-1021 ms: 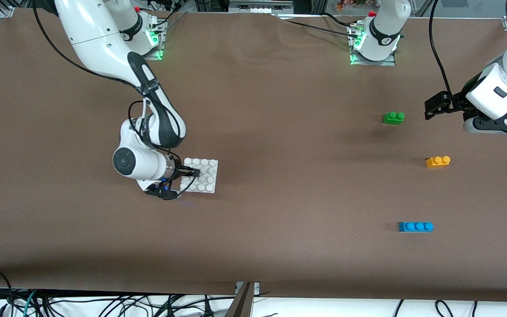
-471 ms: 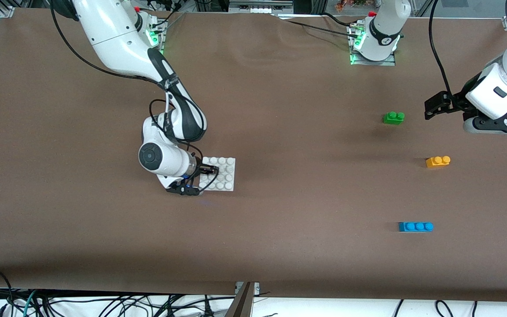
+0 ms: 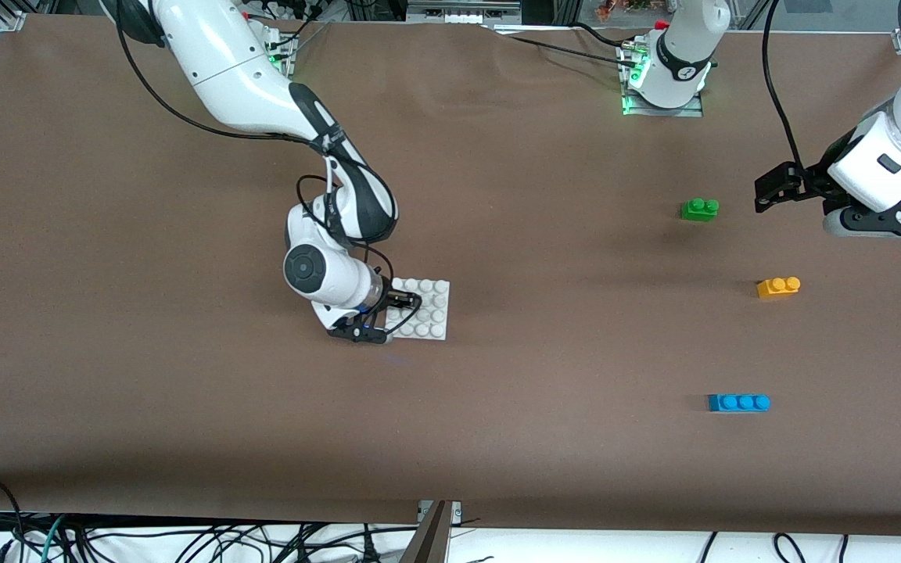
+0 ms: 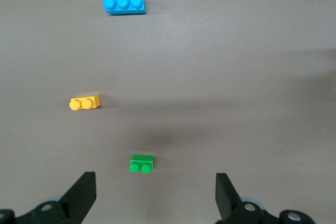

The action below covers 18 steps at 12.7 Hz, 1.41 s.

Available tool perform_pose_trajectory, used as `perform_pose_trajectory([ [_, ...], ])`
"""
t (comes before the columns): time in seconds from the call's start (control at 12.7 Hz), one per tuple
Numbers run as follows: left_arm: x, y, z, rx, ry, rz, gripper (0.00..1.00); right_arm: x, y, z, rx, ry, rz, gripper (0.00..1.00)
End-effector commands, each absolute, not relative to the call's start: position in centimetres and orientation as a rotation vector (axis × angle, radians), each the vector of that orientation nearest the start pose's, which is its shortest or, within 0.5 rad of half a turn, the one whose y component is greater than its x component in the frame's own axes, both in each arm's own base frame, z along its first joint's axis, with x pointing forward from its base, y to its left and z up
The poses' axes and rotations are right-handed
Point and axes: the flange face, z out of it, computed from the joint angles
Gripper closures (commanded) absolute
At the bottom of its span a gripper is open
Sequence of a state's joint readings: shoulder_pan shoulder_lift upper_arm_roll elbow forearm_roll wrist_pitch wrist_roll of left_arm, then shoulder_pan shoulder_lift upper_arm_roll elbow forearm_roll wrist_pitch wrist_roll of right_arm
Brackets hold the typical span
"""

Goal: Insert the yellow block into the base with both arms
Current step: 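Keep sliding the base plate with the right gripper to table center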

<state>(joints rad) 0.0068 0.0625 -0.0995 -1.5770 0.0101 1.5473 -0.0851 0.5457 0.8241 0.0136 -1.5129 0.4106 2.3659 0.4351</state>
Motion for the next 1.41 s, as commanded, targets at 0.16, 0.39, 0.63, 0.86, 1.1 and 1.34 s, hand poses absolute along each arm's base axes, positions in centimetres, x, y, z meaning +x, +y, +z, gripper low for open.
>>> perform_pose_trajectory([
  [0.16, 56.7, -4.6, 59.0, -3.110, 0.005, 0.132, 0.00, 58.8, 43.0, 14.7, -2.820, 0.263, 0.146, 0.32],
  [0.39, 56.8, -4.7, 59.0, -3.109, 0.008, 0.125, 0.00, 57.7, 44.9, 14.3, -2.812, 0.273, 0.116, 0.32],
  [0.63, 56.9, -4.8, 59.0, -3.107, 0.013, 0.115, 0.00, 56.7, 46.4, 13.4, -2.807, 0.264, 0.085, 0.32],
  [0.86, 56.9, -4.5, 59.0, -3.107, 0.006, 0.117, 0.00, 56.4, 48.6, 13.5, -2.785, 0.285, 0.063, 0.32],
  [1.1, 56.9, -4.5, 58.9, -3.107, 0.003, 0.120, 0.00, 55.6, 50.2, 13.6, -2.779, 0.264, 0.059, 0.32],
  [1.34, 56.9, -4.4, 58.9, -3.104, 0.004, 0.121, 0.00, 54.6, 51.3, 13.4, -2.779, 0.240, 0.054, 0.32],
])
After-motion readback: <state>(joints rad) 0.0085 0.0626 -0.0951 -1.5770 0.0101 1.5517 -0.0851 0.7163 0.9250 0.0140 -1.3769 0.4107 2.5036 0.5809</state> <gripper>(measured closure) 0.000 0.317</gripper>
